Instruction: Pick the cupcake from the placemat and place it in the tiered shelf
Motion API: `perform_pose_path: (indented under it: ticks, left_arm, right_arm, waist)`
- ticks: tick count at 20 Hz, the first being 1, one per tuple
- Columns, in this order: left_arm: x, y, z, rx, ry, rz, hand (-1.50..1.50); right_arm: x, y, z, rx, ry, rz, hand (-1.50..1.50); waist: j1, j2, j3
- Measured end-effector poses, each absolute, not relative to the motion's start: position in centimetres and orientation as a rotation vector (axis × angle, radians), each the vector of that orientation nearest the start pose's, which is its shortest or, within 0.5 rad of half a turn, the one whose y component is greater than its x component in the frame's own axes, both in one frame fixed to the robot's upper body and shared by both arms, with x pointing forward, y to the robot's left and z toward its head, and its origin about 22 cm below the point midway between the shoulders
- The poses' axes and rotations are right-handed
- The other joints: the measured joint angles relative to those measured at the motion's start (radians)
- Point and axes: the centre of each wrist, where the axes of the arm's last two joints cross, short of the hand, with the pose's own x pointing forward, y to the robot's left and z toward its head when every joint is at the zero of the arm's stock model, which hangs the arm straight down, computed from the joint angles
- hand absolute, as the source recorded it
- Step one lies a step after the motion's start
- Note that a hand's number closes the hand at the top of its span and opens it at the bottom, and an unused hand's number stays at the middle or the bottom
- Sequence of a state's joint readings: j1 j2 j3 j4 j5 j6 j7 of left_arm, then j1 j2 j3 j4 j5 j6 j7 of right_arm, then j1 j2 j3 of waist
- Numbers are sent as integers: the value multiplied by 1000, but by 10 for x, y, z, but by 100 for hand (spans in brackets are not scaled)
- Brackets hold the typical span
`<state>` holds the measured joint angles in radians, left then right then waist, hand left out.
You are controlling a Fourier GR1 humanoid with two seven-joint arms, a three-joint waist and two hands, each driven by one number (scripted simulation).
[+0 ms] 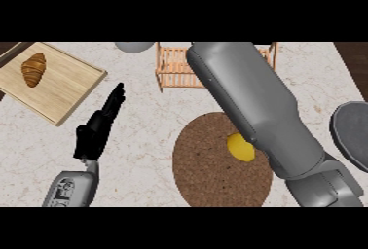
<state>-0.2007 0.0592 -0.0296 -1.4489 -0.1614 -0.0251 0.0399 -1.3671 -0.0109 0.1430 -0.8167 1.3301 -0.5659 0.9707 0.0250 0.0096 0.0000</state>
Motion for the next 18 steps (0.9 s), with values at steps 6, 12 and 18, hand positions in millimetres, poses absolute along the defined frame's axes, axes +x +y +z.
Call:
perform_pose_path:
  ticks: [6,12,18]
  left_arm:
    - [286,215,19,92,-1589,-281,0]
    - [286,214,19,90,-1582,-274,0]
    - [283,218,15,99,-1577,-268,0]
  right_arm:
    - [426,-22,249,-1344,-1793,65,150]
    - [440,-43,231,-1403,-1707,62,-150]
    - [449,-63,222,-1528,-1549,20,-150]
  waist:
    - [2,-1,0]
    - [-7,-5,-1]
    - [-15,-8,-1]
